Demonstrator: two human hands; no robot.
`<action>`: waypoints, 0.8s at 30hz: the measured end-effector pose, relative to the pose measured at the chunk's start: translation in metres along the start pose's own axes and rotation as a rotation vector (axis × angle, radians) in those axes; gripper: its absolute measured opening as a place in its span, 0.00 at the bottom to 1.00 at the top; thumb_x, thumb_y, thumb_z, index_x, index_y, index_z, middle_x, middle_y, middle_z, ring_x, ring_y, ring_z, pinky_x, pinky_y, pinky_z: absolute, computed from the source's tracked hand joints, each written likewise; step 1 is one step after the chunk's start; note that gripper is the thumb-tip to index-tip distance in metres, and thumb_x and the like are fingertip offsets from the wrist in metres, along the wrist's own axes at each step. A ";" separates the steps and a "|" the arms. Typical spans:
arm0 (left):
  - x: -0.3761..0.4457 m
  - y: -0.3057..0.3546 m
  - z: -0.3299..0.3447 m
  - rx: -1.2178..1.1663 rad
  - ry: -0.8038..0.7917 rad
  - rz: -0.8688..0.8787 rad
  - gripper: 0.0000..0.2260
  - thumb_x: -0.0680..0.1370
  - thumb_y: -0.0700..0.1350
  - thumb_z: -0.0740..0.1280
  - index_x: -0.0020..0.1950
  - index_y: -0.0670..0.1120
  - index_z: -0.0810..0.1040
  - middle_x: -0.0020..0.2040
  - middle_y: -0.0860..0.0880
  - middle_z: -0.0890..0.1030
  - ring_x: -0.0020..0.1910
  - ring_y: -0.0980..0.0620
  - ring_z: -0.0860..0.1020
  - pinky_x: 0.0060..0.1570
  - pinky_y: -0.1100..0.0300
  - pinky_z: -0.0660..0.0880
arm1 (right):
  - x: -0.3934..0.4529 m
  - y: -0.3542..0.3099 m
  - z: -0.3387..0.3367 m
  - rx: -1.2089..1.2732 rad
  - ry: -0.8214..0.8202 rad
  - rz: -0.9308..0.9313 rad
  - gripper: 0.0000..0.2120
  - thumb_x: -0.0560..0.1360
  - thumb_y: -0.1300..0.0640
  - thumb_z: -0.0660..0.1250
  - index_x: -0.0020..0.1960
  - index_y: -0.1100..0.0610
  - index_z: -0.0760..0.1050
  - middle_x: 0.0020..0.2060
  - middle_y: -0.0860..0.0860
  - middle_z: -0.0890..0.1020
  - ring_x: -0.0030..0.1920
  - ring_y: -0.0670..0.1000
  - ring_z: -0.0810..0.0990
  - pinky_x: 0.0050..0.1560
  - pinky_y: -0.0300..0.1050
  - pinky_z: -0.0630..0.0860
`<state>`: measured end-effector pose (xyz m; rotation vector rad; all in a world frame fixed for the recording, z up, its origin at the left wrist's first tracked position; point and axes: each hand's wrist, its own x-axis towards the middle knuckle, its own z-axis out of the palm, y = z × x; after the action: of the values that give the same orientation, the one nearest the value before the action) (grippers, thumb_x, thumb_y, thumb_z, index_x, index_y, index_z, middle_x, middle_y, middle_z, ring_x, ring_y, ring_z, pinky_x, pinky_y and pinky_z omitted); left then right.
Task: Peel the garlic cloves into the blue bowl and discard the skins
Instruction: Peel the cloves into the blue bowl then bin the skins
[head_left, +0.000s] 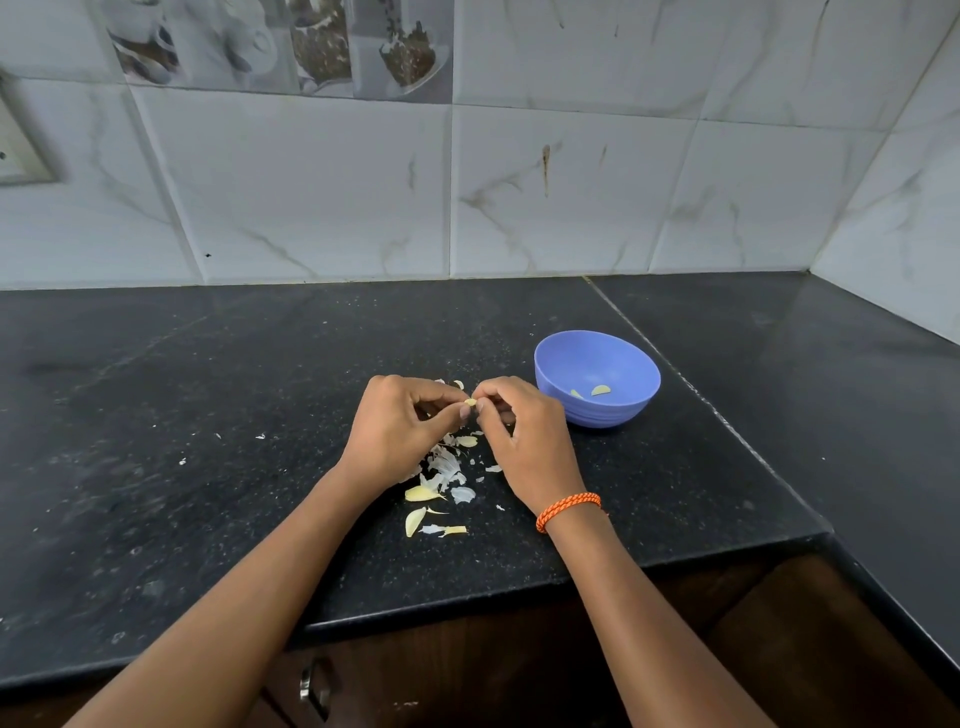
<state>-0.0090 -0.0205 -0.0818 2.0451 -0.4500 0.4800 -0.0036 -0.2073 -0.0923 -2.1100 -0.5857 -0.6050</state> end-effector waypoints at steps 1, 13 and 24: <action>0.000 0.000 0.000 -0.005 -0.006 0.002 0.04 0.80 0.43 0.77 0.52 0.50 0.91 0.41 0.56 0.89 0.40 0.55 0.88 0.45 0.47 0.85 | 0.000 0.000 0.000 0.020 -0.002 0.010 0.05 0.84 0.61 0.67 0.53 0.55 0.81 0.47 0.48 0.84 0.47 0.47 0.84 0.47 0.45 0.83; 0.002 0.000 0.000 -0.017 -0.010 -0.047 0.06 0.82 0.43 0.75 0.55 0.51 0.90 0.42 0.56 0.89 0.40 0.53 0.88 0.46 0.44 0.86 | 0.000 0.001 0.000 0.109 0.016 0.111 0.05 0.84 0.61 0.68 0.53 0.54 0.83 0.45 0.46 0.85 0.45 0.46 0.85 0.46 0.49 0.84; 0.001 0.003 0.000 -0.029 -0.031 -0.028 0.05 0.82 0.50 0.76 0.53 0.52 0.90 0.43 0.56 0.89 0.39 0.52 0.87 0.45 0.43 0.84 | 0.000 0.003 0.001 0.007 0.049 0.100 0.04 0.84 0.54 0.67 0.53 0.49 0.81 0.47 0.42 0.84 0.48 0.46 0.84 0.45 0.53 0.83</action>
<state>-0.0096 -0.0224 -0.0789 2.0309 -0.4434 0.4233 -0.0015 -0.2081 -0.0942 -2.0975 -0.4511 -0.5956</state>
